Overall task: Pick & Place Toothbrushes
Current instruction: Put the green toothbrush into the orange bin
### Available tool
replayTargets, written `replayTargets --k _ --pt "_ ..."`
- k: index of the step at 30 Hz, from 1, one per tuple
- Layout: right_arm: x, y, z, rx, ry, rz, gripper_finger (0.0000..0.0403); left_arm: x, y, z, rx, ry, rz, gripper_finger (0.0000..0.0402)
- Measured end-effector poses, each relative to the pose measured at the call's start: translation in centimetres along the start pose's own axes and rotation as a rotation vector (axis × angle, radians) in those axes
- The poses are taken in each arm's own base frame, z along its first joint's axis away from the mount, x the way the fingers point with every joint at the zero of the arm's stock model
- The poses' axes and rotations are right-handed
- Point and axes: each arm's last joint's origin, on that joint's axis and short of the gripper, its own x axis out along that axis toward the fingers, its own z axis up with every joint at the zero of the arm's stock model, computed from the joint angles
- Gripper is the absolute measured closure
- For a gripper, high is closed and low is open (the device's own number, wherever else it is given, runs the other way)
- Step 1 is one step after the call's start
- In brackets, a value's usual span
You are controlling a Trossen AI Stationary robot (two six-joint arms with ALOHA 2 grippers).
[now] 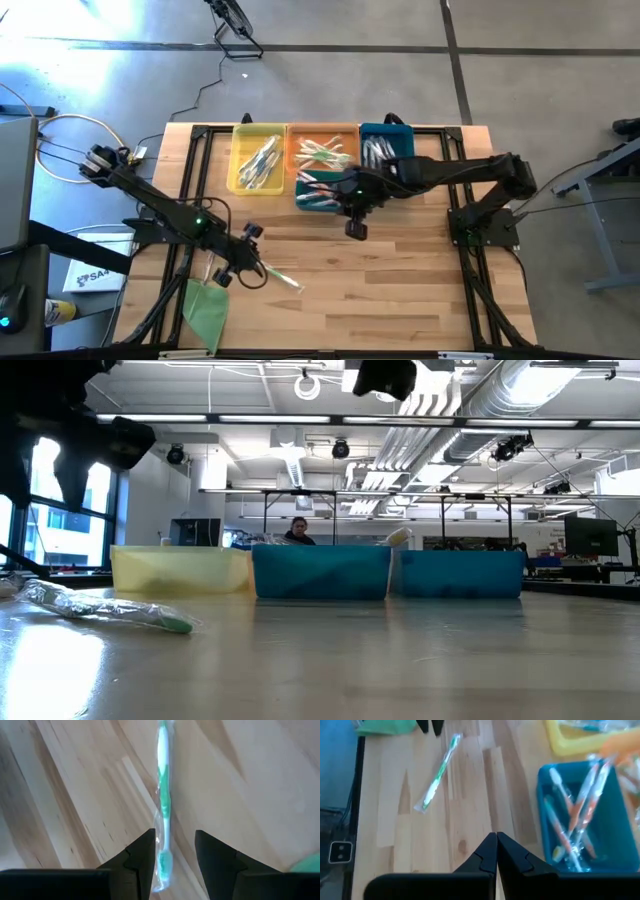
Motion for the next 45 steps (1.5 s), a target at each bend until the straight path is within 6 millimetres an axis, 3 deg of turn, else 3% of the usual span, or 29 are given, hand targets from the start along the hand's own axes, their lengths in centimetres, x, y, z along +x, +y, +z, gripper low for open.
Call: replayTargets --k 5,11,22,45 --pt "-1.8 0.3 -1.3 -0.015 -0.132 0.022 0.0401 0.5 -0.1 0.0 -0.022 0.018 -0.008 0.0268" --pt "-2.6 -0.6 -4.6 0.067 -0.293 0.072 0.0401 1.2 0.4 -0.1 -0.061 0.044 -0.023 0.0268" --pt "-1.7 -1.2 -9.2 0.183 -0.345 0.064 0.0401 3.6 2.9 -0.2 -0.148 0.068 -0.129 0.0268" --pt "-1.1 -1.1 -9.5 0.198 -0.34 0.033 0.0401 7.8 2.8 -0.8 -0.142 0.16 -0.194 0.0268"
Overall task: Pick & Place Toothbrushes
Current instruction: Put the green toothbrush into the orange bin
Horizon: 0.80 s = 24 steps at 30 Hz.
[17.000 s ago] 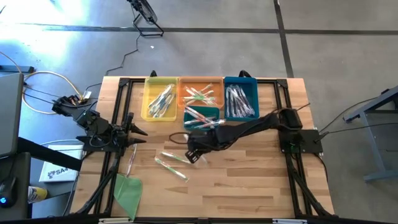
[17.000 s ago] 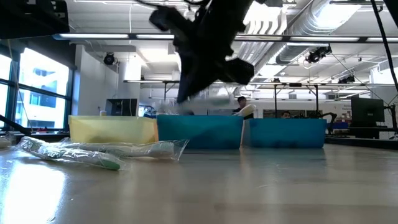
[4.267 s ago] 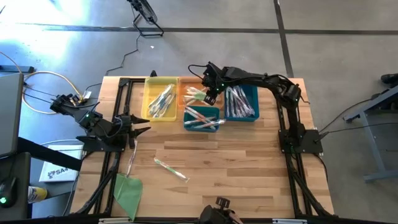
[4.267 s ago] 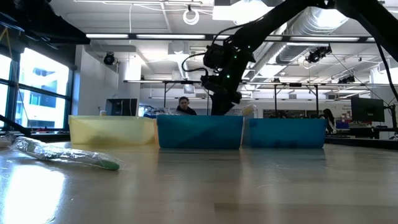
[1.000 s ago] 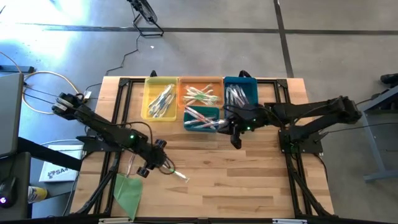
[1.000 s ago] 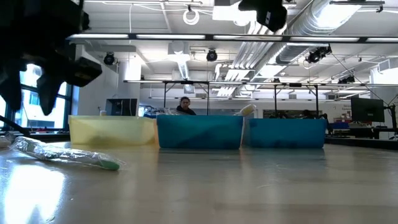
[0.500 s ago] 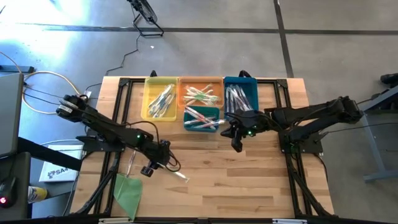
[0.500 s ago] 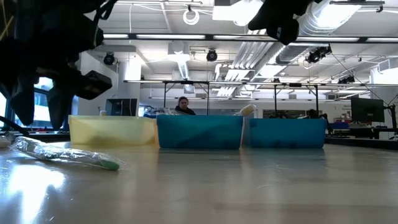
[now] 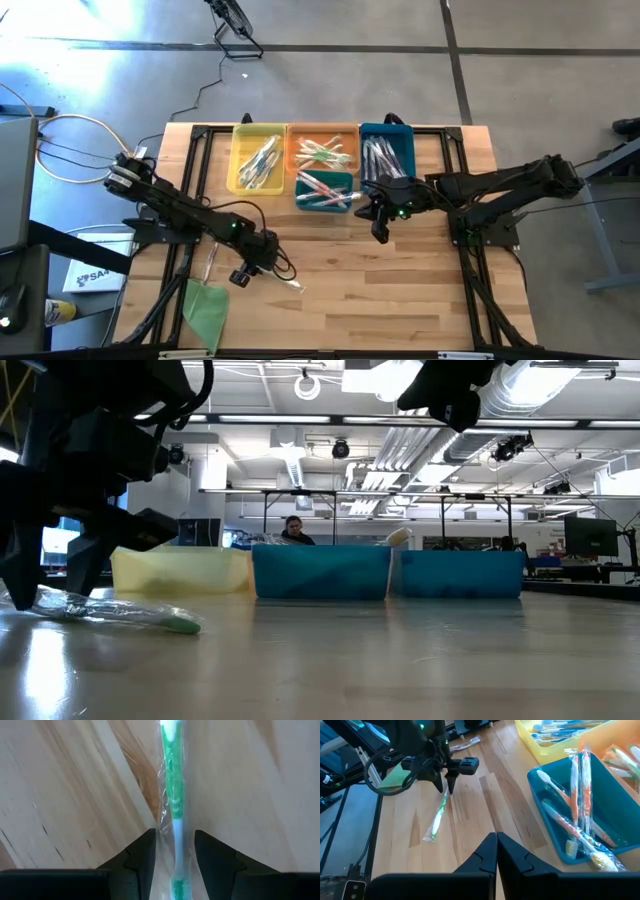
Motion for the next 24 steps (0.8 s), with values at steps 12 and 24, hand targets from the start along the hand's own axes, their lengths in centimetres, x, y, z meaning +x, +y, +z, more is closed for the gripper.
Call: replayTargets --k 12,24 --pt "0.01 0.0 0.01 -0.018 -0.001 0.0 0.0401 0.44 0.18 -0.07 -0.006 0.017 0.042 0.027" --pt "0.02 -0.11 0.04 -0.044 0.002 -0.001 0.0401 0.49 0.22 -0.11 -0.008 0.017 0.035 0.0381"
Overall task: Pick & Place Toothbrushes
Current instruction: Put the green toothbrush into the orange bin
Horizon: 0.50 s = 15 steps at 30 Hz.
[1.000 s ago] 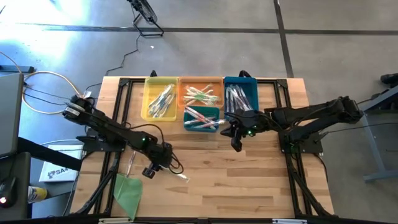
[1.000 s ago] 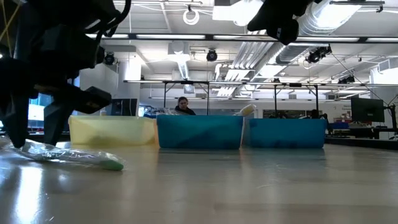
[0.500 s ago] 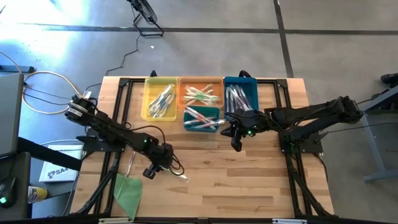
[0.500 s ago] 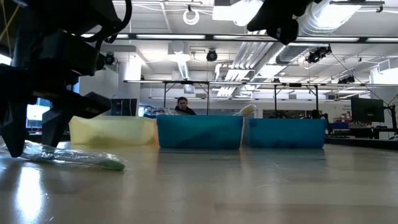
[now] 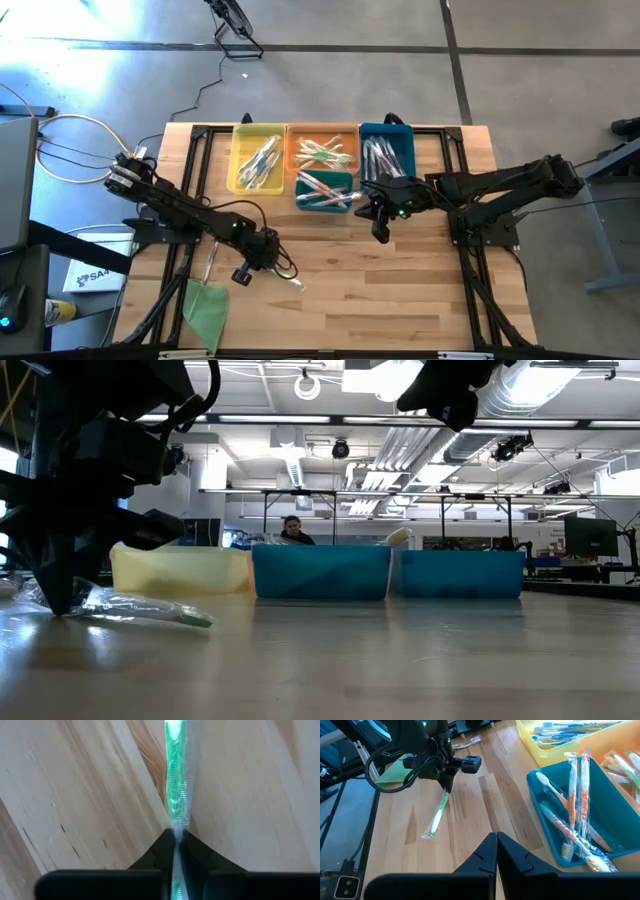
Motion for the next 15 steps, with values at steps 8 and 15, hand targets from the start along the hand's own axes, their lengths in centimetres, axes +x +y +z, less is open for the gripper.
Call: replayTargets --k 8,15 --pt "0.0 -0.02 -0.05 -0.01 0.006 0.0 0.0401 0.01 -0.11 -0.04 -0.001 0.001 -0.043 0.0392" --pt "-0.01 0.0 -0.05 -0.033 0.008 0.005 0.0401 -0.3 -0.22 0.39 0.001 -0.008 -0.067 0.0398"
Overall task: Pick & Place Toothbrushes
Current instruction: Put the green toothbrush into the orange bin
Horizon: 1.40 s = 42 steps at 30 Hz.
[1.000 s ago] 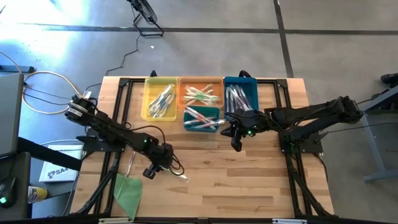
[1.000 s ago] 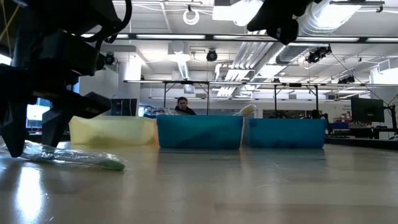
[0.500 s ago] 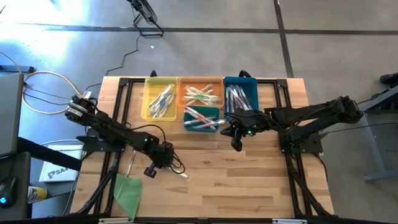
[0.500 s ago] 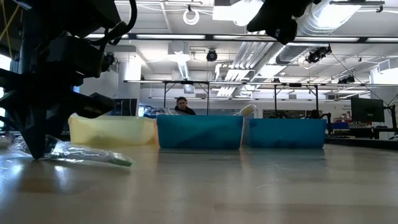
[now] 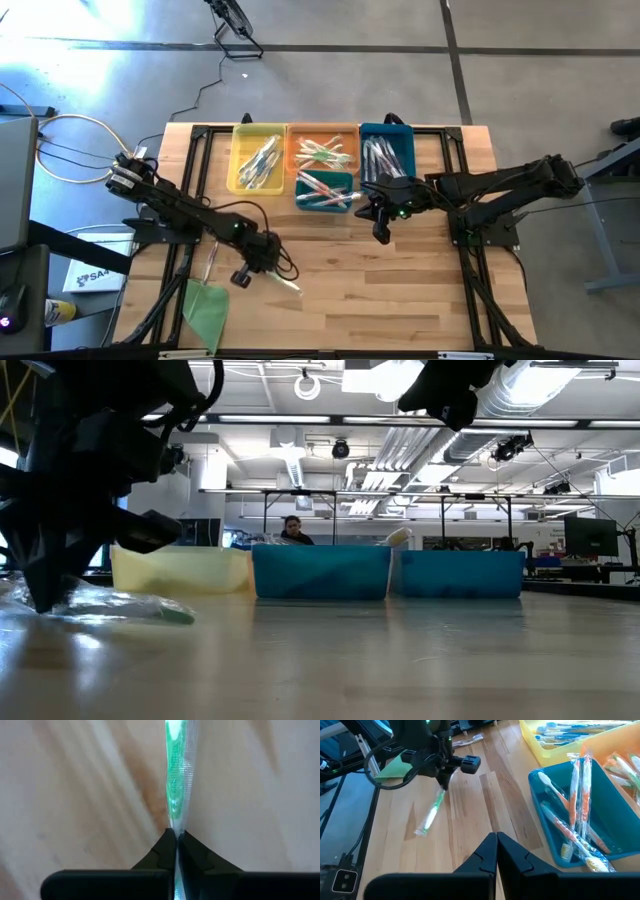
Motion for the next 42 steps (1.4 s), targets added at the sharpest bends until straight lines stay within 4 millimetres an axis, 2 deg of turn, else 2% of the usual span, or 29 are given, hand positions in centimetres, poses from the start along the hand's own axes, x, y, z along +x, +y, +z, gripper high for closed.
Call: replayTargets --k 7,13,16,26,33,38,42 --pt "-0.2 0.1 0.0 0.0 0.011 0.026 0.0401 -1.3 -0.2 2.0 0.042 -0.018 0.007 0.0401" --pt "-0.4 0.2 0.0 -0.016 0.019 0.06 0.0401 -3.1 -0.3 3.6 0.105 0.034 0.099 0.04" --pt "-0.8 0.1 -0.1 -0.021 0.034 0.071 0.0401 -4.1 0.3 4.4 0.101 0.037 0.142 0.04" --pt "-3.8 0.0 -0.5 -0.023 0.052 0.07 0.0401 -8.5 4.7 6.8 0.067 -0.047 0.236 0.0401" --pt "-6.6 0.2 -0.6 -0.032 -0.005 0.105 0.0401 -13.1 8.2 8.3 0.094 -0.112 0.333 0.0401" --pt "-8.0 0.1 -0.4 -0.029 -0.059 0.097 0.0401 -16.9 11.3 8.4 0.063 -0.176 0.432 0.0401" --pt "-8.6 -0.1 -0.3 -0.025 -0.097 0.06 0.0401 -19.6 13.8 7.7 0.009 -0.216 0.514 0.0401"
